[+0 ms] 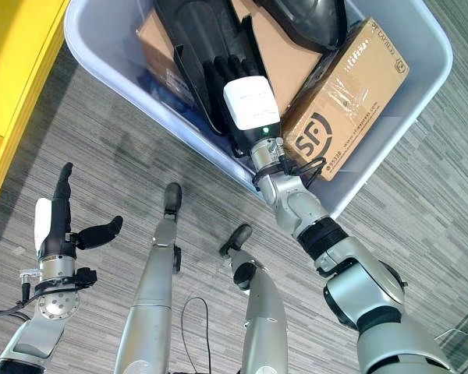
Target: Move parts from the plastic box to the shelf.
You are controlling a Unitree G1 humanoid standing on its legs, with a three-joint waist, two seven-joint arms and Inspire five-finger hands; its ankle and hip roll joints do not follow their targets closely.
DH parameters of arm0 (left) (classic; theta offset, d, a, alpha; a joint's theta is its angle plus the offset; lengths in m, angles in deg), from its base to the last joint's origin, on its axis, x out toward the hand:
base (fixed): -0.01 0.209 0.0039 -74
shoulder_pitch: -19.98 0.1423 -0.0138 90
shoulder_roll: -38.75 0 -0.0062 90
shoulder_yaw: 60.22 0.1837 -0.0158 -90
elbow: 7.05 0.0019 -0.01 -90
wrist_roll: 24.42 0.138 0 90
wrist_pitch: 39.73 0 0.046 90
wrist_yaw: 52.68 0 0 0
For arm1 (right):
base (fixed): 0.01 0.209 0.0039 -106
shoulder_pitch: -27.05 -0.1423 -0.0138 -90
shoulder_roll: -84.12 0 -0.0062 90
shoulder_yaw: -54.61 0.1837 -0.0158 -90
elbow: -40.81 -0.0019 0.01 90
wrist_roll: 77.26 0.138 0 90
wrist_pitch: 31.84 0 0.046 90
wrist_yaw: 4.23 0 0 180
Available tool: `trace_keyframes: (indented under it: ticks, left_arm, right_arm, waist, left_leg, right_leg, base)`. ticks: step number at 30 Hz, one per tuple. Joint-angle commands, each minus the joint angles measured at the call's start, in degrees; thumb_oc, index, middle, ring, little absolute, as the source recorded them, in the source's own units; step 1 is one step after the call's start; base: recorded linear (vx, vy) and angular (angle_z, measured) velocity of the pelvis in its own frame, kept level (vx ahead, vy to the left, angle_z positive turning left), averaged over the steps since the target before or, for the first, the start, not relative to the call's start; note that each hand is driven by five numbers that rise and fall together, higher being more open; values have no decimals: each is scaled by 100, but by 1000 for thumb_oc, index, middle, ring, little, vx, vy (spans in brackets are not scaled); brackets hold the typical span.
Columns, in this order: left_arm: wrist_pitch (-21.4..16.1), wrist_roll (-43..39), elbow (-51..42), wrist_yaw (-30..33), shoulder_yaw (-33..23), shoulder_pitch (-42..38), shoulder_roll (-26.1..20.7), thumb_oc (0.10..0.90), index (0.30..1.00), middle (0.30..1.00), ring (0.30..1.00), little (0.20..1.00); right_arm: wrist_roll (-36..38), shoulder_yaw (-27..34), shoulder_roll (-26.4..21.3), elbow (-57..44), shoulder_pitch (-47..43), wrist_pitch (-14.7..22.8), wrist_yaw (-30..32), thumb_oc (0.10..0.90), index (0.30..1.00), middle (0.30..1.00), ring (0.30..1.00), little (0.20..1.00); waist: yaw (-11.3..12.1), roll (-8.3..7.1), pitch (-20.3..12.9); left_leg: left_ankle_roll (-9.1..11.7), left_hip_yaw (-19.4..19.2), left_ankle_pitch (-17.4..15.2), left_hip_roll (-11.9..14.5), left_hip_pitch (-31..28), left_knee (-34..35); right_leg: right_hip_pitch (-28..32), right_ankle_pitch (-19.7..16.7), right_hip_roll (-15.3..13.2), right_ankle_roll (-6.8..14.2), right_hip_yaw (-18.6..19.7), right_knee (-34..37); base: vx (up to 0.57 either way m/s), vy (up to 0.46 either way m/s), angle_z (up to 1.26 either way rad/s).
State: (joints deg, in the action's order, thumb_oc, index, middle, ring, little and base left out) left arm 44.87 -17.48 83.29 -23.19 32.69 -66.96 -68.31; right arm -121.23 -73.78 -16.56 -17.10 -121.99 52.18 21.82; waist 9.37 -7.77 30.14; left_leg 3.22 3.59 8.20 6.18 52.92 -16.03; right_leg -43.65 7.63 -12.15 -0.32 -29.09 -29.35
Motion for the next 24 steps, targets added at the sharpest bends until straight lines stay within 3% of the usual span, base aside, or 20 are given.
trace_keyframes:
  ticks: [1, 6, 12, 14, 17, 18, 24]
  left_arm:
    - [-491, -36, -667, 271, 163, 106, -140, 900, 1000, 1000, 1000, 1000]
    - [-538, -57, -642, 229, 248, 12, -114, 900, 1000, 1000, 1000, 1000]
    - [-478, -61, -563, 192, 309, -91, -44, 900, 1000, 1000, 1000, 1000]
    - [-423, -42, -497, 167, 342, -149, -23, 900, 1000, 1000, 1000, 1000]
    - [-414, -32, -447, 154, 378, -190, -37, 900, 1000, 1000, 1000, 1000]
    - [-425, -44, -390, 104, 410, -254, -66, 900, 1000, 1000, 1000, 1000]
    - [-403, -27, -228, -11, 481, -375, -115, 900, 1000, 1000, 1000, 1000]
  right_arm:
    - [-587, -894, 322, 907, -5, 34, -469, 400, 300, 300, 300, 300]
    - [-776, -980, 292, 1132, 163, 1, -455, 400, 300, 300, 300, 300]
    - [-560, -673, 91, 458, 497, 80, -337, 400, 300, 300, 300, 300]
    - [-351, -488, -107, -258, 680, 257, -253, 400, 300, 300, 300, 300]
    - [-242, -401, -250, -577, 709, 344, -215, 400, 300, 300, 300, 300]
    - [-90, -290, -474, -944, 694, 468, -169, 400, 300, 300, 300, 300]
    - [231, -4, -892, -1604, 683, 674, -123, 400, 300, 300, 300, 300]
  waist:
    - [237, 326, -35]
    - [198, 345, -35]
    - [107, 307, -35]
    - [27, 229, -35]
    - [17, 195, -35]
    - [6, 140, -35]
    - [25, 65, -35]
  left_leg:
    - [-135, -393, -662, 129, 146, -311]
    - [-125, -429, -669, 141, 82, -328]
    - [-111, -500, -661, 170, -83, -287]
    - [-106, -552, -680, 196, -295, -274]
    - [-105, -581, -679, 203, -489, -233]
    - [-99, -640, -675, 228, -836, -149]
    - [-90, -750, -683, 235, -1569, 4]
  right_leg:
    - [-97, -574, -328, 751, 546, 451]
    - [-54, -575, -341, 755, 556, 451]
    - [67, -561, -353, 752, 561, 439]
    - [251, -552, -367, 750, 580, 442]
    - [394, -565, -378, 764, 600, 460]
    - [666, -567, -392, 781, 632, 491]
    - [1300, -556, -445, 812, 676, 559]
  base:
    - [6, 21, 3]
    - [0, 0, 0]
    - [0, 0, 0]
    - [0, 0, 0]
    - [-8, -5, 1]
    - [0, 0, 0]
    - [4, -1, -1]
